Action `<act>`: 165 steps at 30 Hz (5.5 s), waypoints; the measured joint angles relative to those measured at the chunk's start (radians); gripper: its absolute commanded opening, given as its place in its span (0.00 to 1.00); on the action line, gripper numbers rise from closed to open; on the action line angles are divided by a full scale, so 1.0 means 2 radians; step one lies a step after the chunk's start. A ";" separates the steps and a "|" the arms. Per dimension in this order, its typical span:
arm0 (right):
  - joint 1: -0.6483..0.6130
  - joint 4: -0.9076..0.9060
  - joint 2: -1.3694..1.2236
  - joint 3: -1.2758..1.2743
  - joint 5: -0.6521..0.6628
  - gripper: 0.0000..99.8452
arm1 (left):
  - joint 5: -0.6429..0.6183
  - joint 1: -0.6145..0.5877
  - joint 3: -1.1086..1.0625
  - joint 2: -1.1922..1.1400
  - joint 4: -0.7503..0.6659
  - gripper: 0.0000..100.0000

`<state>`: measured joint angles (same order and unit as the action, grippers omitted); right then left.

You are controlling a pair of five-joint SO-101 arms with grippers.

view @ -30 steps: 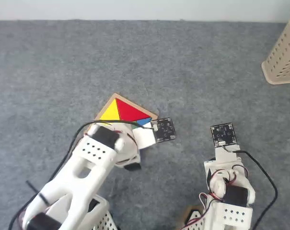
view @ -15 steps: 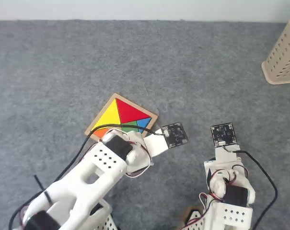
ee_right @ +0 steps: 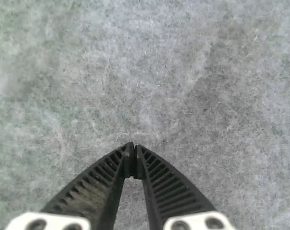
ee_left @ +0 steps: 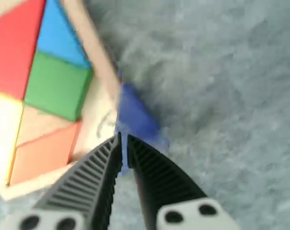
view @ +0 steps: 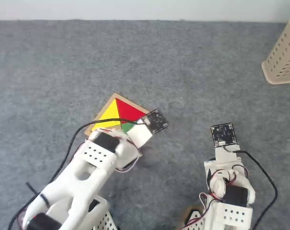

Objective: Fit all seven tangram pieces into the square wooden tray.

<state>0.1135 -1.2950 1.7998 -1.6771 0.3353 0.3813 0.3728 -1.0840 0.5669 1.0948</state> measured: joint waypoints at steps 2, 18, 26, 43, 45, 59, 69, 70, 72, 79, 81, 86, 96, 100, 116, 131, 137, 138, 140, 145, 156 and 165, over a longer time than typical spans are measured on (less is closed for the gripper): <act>0.000 0.000 0.000 0.000 0.000 0.01 | 0.018 -0.012 0.000 0.000 0.010 0.01; 0.000 0.000 0.000 0.000 0.000 0.01 | 0.032 0.056 -0.023 0.000 0.014 0.02; 0.000 0.000 0.000 0.000 0.000 0.01 | 0.035 0.044 -0.028 0.000 -0.005 0.02; 0.000 0.000 0.000 0.000 0.000 0.01 | 0.068 -0.013 -0.044 0.000 -0.068 0.02; 0.000 0.000 0.000 0.000 0.000 0.01 | 0.068 -0.013 -0.045 0.000 -0.069 0.02; 0.000 0.000 0.000 0.000 0.000 0.01 | 0.051 -0.013 -0.060 0.000 -0.115 0.02; 0.000 0.000 0.000 0.000 0.000 0.01 | 0.050 -0.074 -0.064 0.000 -0.150 0.02; 0.000 0.000 0.000 0.000 0.000 0.01 | 0.050 -0.081 -0.064 0.000 -0.150 0.02; 0.000 0.000 0.000 0.000 0.000 0.01 | 0.050 -0.088 -0.064 0.000 -0.150 0.02; 0.000 0.000 0.000 0.000 0.000 0.01 | 0.050 -0.094 -0.064 0.000 -0.150 0.01; 0.000 0.000 0.000 0.000 0.000 0.01 | 0.047 -0.094 -0.064 0.000 -0.150 0.01; 0.000 0.000 0.000 0.000 0.000 0.01 | 0.012 -0.094 -0.032 0.000 -0.141 0.02; 0.000 0.000 0.000 0.000 0.000 0.01 | -0.057 -0.018 0.041 0.000 -0.031 0.39; 0.000 0.000 0.000 0.000 0.000 0.01 | -0.061 0.008 0.041 0.000 -0.029 0.42; 0.000 0.000 0.000 0.000 0.000 0.01 | -0.061 0.035 0.000 0.000 -0.077 0.42; 0.000 0.000 0.000 0.000 0.000 0.01 | -0.045 0.152 0.005 0.000 -0.074 0.05; 0.000 0.000 0.000 0.000 0.000 0.01 | -0.046 0.151 -0.012 0.000 -0.080 0.04; 0.000 0.000 0.000 0.000 0.000 0.01 | -0.046 0.147 -0.018 0.000 -0.080 0.04; 0.000 0.000 0.000 0.000 0.000 0.01 | -0.046 0.130 -0.022 0.000 -0.080 0.03; 0.000 0.000 0.000 0.000 0.000 0.01 | -0.047 0.110 -0.029 0.000 -0.080 0.01; 0.000 0.000 0.000 0.000 0.000 0.01 | -0.051 0.055 -0.031 0.000 -0.081 0.01; 0.000 0.000 0.000 0.000 0.000 0.01 | -0.050 0.086 -0.022 0.017 -0.077 0.01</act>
<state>0.1135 -1.2950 1.7998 -1.6771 0.3353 0.2816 0.5447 -1.1285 0.6007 0.9398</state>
